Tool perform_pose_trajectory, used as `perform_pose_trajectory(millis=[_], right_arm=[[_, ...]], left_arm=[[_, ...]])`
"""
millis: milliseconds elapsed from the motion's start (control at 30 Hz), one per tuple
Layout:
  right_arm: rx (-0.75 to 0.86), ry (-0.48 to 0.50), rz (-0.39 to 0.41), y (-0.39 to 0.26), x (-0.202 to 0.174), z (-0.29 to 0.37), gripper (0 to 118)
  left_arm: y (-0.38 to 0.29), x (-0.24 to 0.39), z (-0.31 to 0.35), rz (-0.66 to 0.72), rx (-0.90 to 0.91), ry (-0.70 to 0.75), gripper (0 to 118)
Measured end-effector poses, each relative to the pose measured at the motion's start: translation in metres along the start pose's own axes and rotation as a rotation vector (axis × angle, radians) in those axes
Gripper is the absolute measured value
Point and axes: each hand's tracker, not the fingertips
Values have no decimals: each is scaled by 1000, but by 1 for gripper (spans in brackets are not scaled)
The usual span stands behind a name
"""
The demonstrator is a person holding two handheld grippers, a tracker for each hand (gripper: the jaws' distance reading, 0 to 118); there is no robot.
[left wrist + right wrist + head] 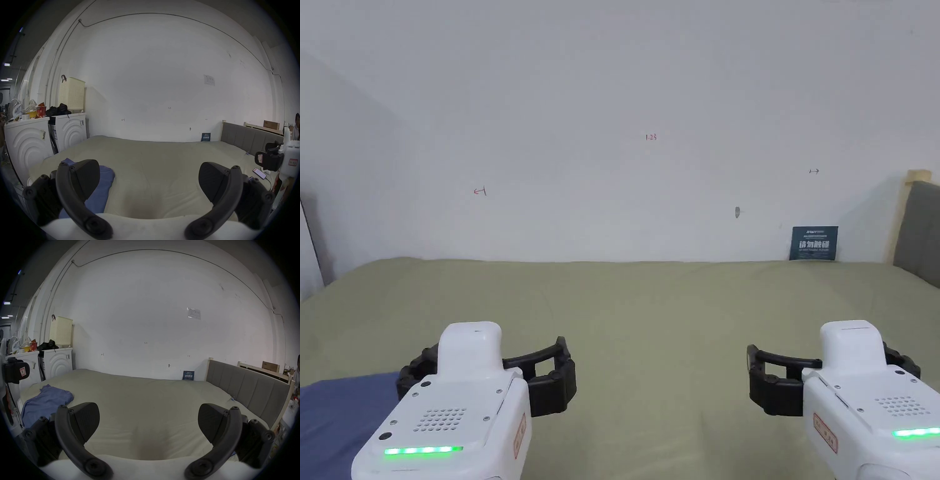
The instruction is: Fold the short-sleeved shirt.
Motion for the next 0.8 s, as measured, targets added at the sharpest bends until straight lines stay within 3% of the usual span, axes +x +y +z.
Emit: perform_pose_trajectory(millis=[800], right_arm=[[37, -23, 6, 9, -4, 4, 118]], left_arm=[[5, -3, -1, 8, 0, -5, 118]])
